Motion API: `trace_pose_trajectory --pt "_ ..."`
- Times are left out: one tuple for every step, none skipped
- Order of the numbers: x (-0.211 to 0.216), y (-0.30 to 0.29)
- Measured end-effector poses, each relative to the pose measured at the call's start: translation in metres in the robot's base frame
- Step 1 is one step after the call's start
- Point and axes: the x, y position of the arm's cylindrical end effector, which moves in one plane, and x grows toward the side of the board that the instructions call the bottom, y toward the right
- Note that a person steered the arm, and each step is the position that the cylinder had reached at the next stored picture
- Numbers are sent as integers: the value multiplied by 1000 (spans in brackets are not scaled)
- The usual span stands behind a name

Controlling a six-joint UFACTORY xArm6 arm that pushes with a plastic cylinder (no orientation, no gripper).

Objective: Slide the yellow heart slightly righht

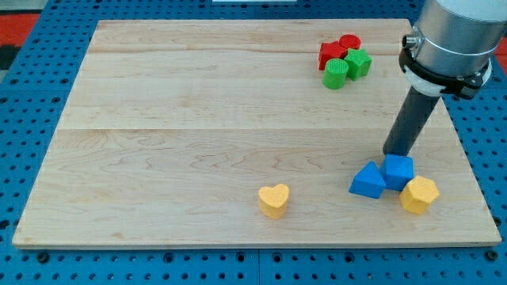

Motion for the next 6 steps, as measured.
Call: trace_pose_trajectory --pt "0 -1" --pt "0 -3" --pt "-7 -12" --pt "-10 -27" --pt "-10 -42" --pt "-10 -61"
